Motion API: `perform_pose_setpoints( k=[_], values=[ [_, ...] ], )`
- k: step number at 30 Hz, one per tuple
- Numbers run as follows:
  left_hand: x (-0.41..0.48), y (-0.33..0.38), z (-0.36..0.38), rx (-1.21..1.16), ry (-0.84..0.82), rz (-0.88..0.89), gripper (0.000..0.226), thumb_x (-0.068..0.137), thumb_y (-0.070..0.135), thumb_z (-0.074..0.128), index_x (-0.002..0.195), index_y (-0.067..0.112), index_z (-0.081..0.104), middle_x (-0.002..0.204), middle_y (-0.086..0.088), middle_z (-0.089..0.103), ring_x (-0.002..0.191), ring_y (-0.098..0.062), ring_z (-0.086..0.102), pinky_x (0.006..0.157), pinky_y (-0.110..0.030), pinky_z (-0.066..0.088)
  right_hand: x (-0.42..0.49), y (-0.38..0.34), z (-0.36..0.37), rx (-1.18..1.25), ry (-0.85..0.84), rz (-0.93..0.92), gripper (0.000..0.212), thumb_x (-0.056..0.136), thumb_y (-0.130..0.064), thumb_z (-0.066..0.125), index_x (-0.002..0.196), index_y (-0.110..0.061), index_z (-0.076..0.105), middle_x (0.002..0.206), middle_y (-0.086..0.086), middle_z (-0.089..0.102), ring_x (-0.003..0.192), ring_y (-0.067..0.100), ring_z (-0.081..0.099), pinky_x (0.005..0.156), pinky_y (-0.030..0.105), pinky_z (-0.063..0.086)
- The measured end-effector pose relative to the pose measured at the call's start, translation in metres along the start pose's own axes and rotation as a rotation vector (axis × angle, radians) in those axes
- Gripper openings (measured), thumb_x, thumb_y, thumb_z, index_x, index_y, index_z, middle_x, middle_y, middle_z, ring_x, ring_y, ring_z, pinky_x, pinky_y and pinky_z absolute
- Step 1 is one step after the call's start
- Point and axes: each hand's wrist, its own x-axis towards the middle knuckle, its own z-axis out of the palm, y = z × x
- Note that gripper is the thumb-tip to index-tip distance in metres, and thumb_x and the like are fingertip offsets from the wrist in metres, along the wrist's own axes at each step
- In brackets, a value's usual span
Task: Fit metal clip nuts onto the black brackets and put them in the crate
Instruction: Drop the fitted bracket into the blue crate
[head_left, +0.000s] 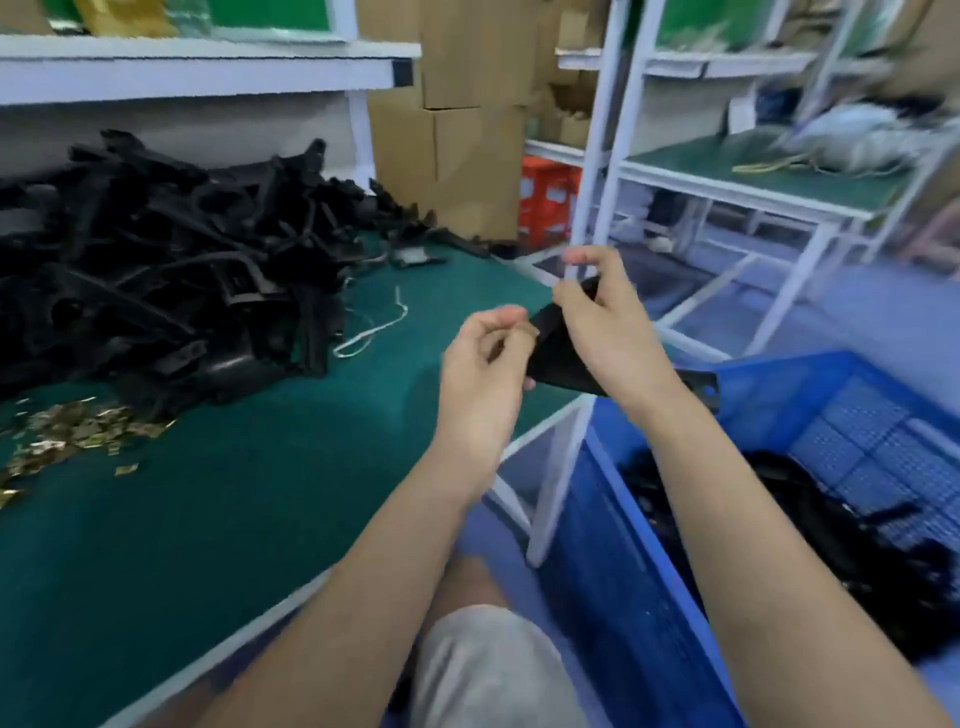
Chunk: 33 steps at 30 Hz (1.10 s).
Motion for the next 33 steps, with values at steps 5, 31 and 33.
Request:
perform_pose_setpoints(
  k=[5, 31, 33],
  values=[
    [-0.018, -0.04, 0.115, 0.07, -0.361, -0.246, 0.042, 0.107, 0.023, 0.048, 0.148, 0.013, 0.045, 0.127, 0.006, 0.06, 0.109, -0.002, 0.06, 0.108, -0.037, 0.047, -0.007, 0.045, -0.109, -0.437, 0.483, 0.266, 0.066, 0.102, -0.044, 0.049, 0.157, -0.018, 0.024, 0.163, 0.019, 0.009, 0.144, 0.039, 0.027, 0.115, 0.047, 0.031],
    [-0.049, 0.016, -0.34, 1.611, 0.542, -0.226, 0.089, 0.088, 0.072, 0.046, 0.155, 0.017, 0.03, 0.159, -0.018, 0.027, 0.15, -0.039, 0.018, 0.122, -0.056, 0.016, -0.066, -0.053, 0.311, -0.346, -0.483, -0.468, 0.054, 0.105, -0.028, 0.046, 0.155, -0.016, 0.03, 0.161, 0.012, 0.025, 0.152, 0.028, 0.017, 0.123, 0.043, 0.023],
    [-0.046, 0.017, -0.363, 1.606, 0.555, -0.291, 0.095, 0.085, 0.079, 0.04, 0.158, 0.021, 0.022, 0.164, -0.015, 0.018, 0.153, -0.036, 0.009, 0.124, -0.054, 0.01, -0.07, -0.053, 0.334, -0.411, -0.5, -0.507, 0.057, 0.104, -0.03, 0.047, 0.156, -0.017, 0.027, 0.163, 0.013, 0.022, 0.152, 0.03, 0.016, 0.124, 0.045, 0.02]
  ],
)
